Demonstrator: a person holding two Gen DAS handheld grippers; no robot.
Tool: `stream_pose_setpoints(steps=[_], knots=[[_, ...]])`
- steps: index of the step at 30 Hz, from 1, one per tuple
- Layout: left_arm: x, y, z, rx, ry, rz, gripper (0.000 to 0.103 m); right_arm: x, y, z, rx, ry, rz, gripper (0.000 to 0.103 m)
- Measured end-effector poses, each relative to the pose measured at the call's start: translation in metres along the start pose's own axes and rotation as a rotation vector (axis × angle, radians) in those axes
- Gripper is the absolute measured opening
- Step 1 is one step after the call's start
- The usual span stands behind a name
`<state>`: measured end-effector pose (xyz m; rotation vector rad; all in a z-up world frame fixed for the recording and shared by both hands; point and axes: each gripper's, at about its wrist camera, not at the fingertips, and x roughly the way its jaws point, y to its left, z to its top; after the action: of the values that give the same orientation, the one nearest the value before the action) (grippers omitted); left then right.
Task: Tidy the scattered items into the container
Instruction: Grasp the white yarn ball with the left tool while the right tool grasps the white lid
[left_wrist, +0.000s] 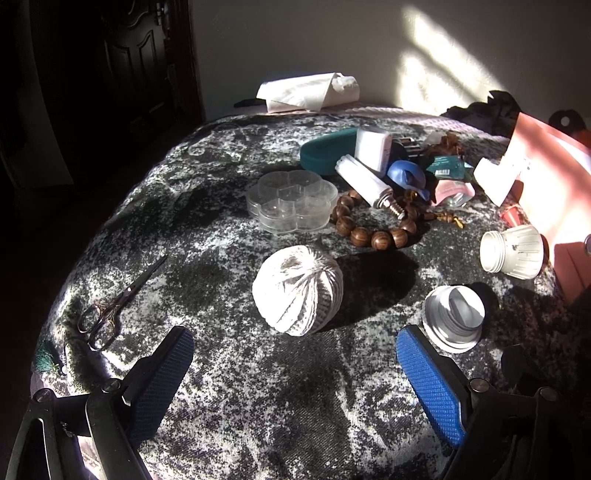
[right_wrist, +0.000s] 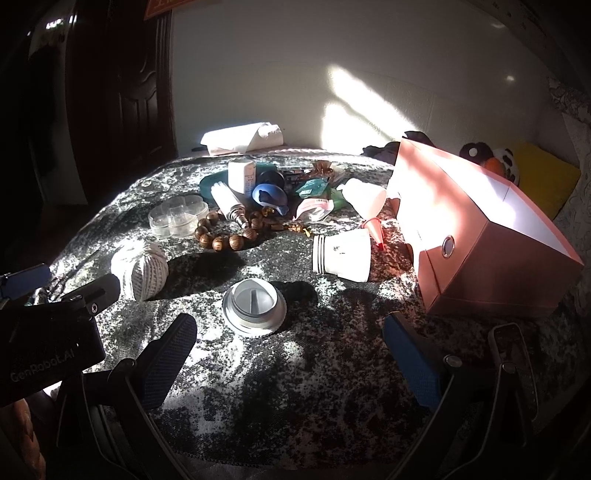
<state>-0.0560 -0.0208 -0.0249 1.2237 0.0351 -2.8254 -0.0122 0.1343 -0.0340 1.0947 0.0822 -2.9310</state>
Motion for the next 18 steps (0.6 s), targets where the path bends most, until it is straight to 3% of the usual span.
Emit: stream_pose_setpoints(steps=[10, 14, 18], knots=[[0.044, -0.004, 0.009, 0.001, 0.087, 0.002, 0.088, 0.051, 0.014, 0.003, -0.007, 0.095, 0.053, 0.098], [0.064, -0.008, 0.011, 0.004, 0.127, -0.002, 0.08, 0.072, 0.019, 0.006, -0.015, 0.131, 0.056, 0.088], [0.077, -0.011, 0.013, -0.004, 0.151, -0.007, 0.079, 0.087, 0.019, 0.007, -0.01, 0.158, 0.048, 0.085]])
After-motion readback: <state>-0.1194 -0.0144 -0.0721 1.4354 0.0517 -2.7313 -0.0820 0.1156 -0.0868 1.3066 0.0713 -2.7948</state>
